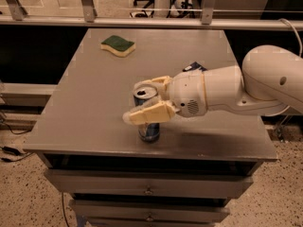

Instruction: Knock redbull can over

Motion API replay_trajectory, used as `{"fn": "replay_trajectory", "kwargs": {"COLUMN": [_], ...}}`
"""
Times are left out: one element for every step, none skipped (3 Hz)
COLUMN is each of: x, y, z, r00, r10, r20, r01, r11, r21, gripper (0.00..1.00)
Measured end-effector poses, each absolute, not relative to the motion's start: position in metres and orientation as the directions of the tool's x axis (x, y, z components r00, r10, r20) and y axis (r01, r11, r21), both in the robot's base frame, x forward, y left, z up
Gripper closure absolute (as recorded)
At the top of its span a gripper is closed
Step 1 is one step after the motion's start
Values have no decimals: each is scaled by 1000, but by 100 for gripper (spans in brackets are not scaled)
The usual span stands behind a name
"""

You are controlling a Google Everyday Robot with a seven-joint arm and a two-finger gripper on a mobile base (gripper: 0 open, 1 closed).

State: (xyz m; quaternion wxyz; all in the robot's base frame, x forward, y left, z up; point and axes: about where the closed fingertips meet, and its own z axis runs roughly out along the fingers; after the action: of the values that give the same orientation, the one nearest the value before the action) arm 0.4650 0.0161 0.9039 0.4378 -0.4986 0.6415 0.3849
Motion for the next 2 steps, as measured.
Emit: {"fn": "replay_trajectory", "kwargs": {"x": [477, 499], "y": [17, 14], "z": [908, 923], "r00": [-113, -93], "r10": [-297, -334], "r20": [-948, -938], "r01": [-976, -975], "r11": [213, 219], "r21": [50, 19], "gripper": [59, 82]}}
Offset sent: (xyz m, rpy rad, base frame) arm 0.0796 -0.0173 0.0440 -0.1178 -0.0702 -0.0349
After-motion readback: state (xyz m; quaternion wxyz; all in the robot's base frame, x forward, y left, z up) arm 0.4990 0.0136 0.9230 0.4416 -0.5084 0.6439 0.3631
